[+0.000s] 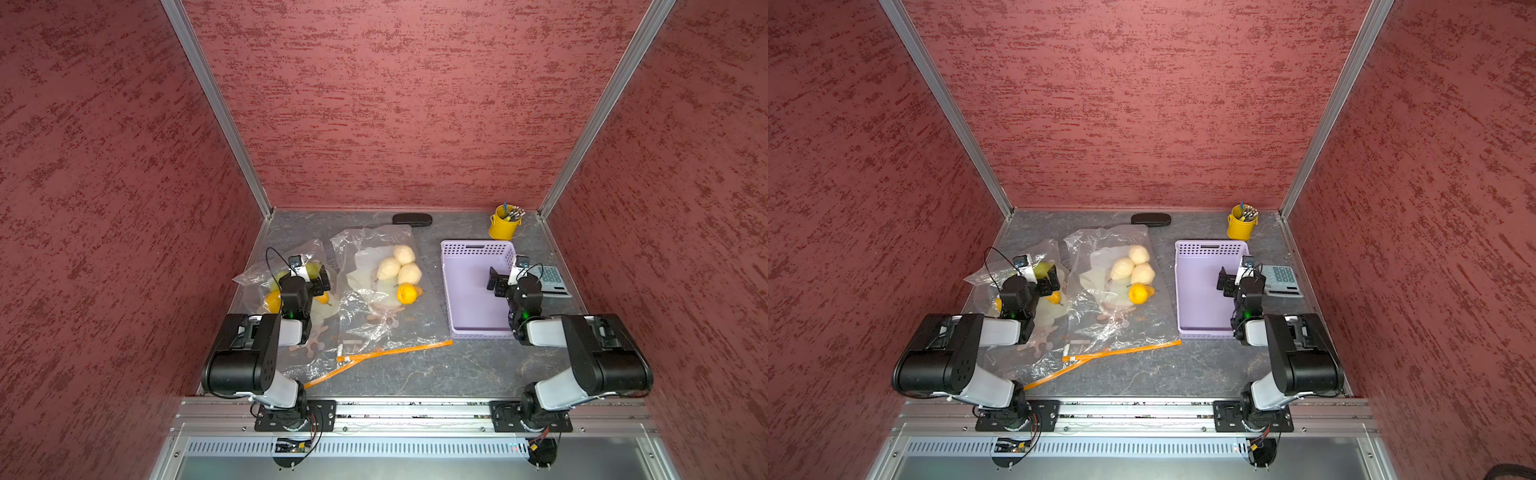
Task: Open the zip-top bag and take out the pear
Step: Pick up the zipper food storage bag at the center of the board.
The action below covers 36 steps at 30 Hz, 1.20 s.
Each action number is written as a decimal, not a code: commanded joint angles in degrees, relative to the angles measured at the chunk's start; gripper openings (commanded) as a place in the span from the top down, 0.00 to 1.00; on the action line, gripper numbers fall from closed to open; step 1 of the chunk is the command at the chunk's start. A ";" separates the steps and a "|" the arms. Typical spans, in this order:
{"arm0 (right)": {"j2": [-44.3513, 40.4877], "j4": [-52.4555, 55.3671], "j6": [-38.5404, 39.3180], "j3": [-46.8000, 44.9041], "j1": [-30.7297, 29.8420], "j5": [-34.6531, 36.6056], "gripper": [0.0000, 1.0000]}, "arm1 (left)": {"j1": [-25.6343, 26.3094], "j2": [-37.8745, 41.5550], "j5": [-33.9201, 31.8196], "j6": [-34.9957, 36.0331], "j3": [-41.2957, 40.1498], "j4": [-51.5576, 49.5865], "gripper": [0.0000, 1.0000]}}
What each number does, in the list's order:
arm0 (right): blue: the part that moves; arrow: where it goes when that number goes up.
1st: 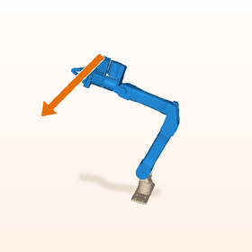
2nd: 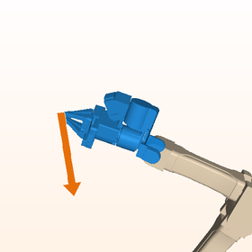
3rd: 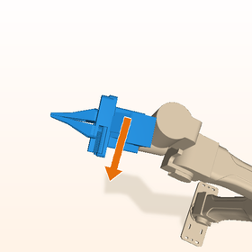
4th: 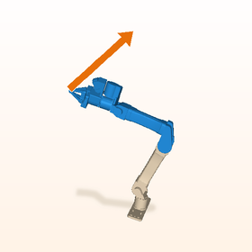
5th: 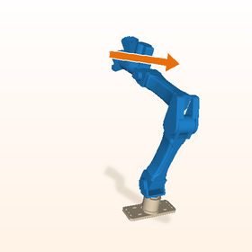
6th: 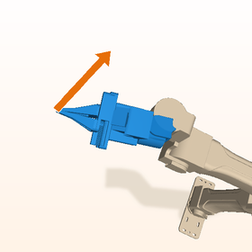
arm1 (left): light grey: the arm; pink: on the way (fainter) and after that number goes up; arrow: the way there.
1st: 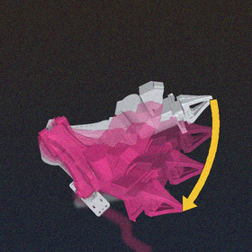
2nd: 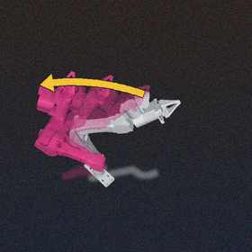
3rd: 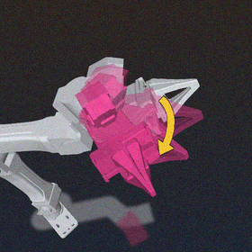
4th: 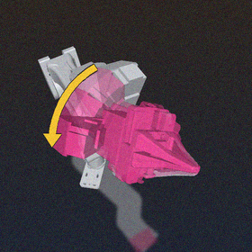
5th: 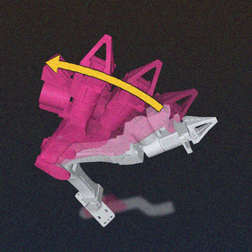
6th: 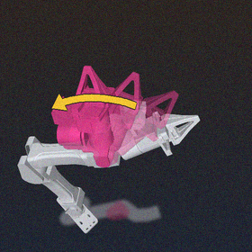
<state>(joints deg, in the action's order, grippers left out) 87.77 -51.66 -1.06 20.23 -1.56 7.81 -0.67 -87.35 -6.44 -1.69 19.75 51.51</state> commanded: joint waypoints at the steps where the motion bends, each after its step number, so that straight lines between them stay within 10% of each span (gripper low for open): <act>1: 0.45 -1.70 0.03 1.16 -0.28 1.23 0.01 | 0.13 -0.46 -0.33 0.27 0.91 1.67 0.01; 10: -16.73 16.85 3.16 6.16 -5.18 5.66 0.01 | 11.39 14.48 -13.74 6.87 10.49 -19.84 0.00; 20: -31.96 48.92 8.04 15.19 -36.12 6.05 0.01 | 14.12 35.93 3.41 -21.48 20.76 -62.19 0.00; 29: -17.32 42.10 10.55 14.97 -65.86 13.57 0.01 | 11.29 44.68 6.64 -28.94 16.21 -76.90 0.00; 36: 2.56 34.06 15.79 21.87 -75.30 19.66 0.01 | 7.83 44.69 10.21 -29.93 13.57 -73.74 0.00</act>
<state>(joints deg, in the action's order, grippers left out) 86.32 -11.68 11.90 39.68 -75.26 22.41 7.64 -42.87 1.76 -30.50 33.23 -22.59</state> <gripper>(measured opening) 0.990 0.997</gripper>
